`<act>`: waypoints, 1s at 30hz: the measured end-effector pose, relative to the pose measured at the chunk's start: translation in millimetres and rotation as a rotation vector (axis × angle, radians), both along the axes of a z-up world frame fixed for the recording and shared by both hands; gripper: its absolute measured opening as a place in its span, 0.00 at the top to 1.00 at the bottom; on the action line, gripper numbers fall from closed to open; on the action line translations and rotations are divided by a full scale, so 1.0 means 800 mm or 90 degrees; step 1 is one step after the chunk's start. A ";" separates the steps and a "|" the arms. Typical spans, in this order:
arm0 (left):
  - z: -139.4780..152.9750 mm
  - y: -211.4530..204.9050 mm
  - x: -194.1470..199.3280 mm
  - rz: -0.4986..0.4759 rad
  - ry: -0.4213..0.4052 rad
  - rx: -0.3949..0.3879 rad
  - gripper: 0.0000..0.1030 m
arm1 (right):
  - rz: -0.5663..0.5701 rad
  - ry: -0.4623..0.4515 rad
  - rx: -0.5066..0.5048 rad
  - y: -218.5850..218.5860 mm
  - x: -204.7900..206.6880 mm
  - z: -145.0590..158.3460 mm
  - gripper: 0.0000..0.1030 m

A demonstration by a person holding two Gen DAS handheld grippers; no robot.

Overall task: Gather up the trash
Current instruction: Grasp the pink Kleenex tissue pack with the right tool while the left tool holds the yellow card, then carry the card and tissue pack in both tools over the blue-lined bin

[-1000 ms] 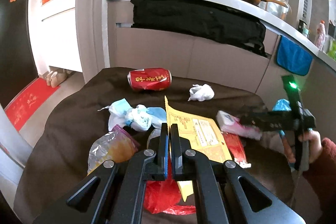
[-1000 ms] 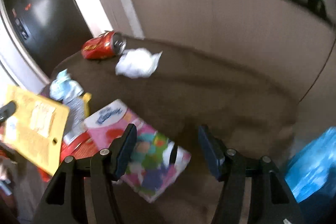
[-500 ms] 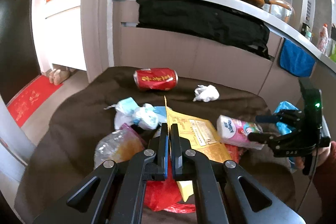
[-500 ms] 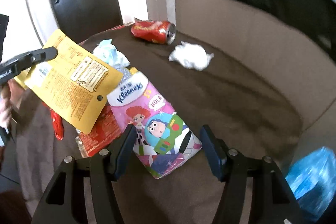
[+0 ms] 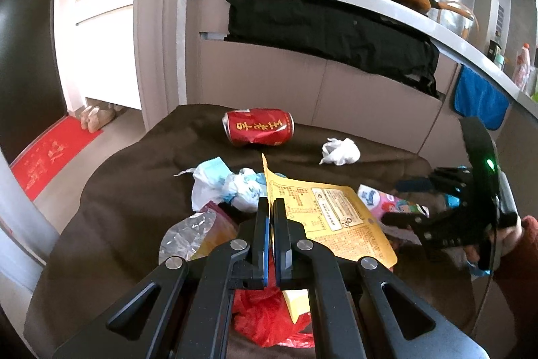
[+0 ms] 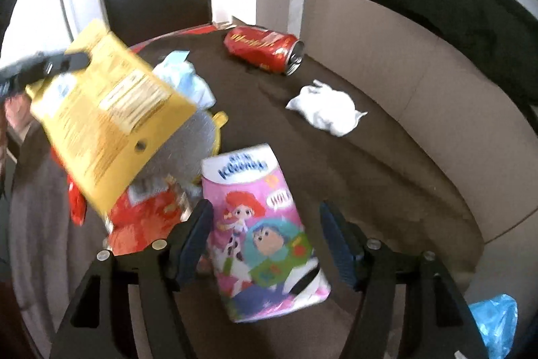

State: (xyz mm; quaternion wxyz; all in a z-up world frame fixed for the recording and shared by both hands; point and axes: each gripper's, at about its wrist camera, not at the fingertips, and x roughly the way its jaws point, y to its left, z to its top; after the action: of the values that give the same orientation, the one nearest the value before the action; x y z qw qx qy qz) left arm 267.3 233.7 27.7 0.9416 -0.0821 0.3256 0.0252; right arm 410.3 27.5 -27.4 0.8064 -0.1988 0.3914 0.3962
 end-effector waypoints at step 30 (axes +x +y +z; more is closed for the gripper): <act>0.065 -0.170 0.023 -0.125 -0.073 0.024 0.99 | -0.340 -0.040 0.119 -0.175 -0.062 0.037 0.60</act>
State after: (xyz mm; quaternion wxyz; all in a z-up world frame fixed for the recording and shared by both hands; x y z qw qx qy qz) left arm 285.8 97.8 79.8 0.9579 -0.0329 0.2774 -0.0659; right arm 360.4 -112.8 2.1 0.9089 -0.0255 0.3664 0.1974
